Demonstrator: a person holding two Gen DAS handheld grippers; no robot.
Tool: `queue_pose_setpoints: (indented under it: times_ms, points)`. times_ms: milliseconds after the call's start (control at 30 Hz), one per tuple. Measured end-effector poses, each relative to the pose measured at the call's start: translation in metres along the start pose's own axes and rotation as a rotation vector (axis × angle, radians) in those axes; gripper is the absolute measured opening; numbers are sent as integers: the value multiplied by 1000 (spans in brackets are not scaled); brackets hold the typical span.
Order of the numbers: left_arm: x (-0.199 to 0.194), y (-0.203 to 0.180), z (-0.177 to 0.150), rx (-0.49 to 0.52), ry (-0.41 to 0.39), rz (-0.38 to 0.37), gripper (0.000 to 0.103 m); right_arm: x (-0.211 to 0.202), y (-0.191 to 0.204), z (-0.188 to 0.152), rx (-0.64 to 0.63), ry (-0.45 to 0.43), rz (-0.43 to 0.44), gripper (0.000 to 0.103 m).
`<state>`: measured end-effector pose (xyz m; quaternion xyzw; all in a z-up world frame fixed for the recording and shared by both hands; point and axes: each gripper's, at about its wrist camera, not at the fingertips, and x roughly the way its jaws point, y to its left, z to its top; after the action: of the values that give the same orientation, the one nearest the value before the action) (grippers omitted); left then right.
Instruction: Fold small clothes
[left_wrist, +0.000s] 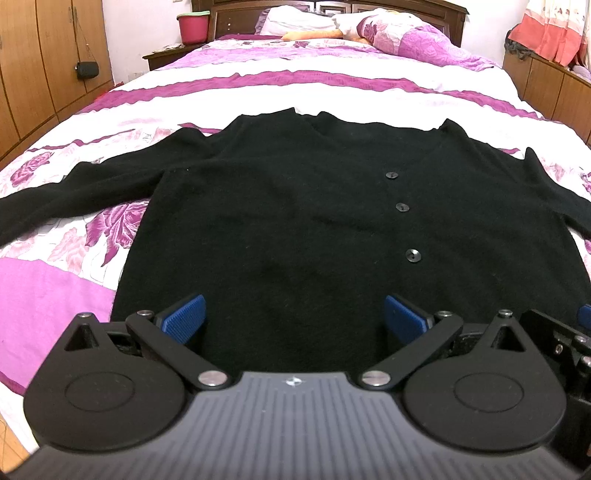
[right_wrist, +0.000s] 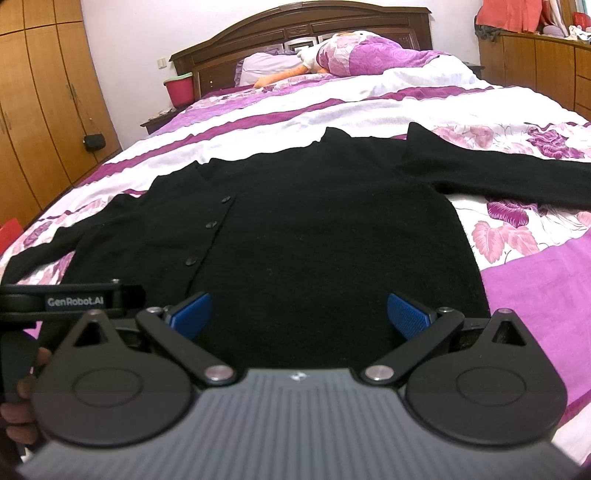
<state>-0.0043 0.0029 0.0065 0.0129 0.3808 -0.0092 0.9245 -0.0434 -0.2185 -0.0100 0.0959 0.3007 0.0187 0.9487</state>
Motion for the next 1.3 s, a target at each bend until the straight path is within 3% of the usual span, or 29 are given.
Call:
queue_pose_setpoints:
  times_ms: [967,1300]
  points:
    - [4,-7,1,-4,23,-28,103,3,-12,-2,38,12,23,103]
    - [16,-9,14,-17,28,-53,103,4,-42,11,73,0,-2,103]
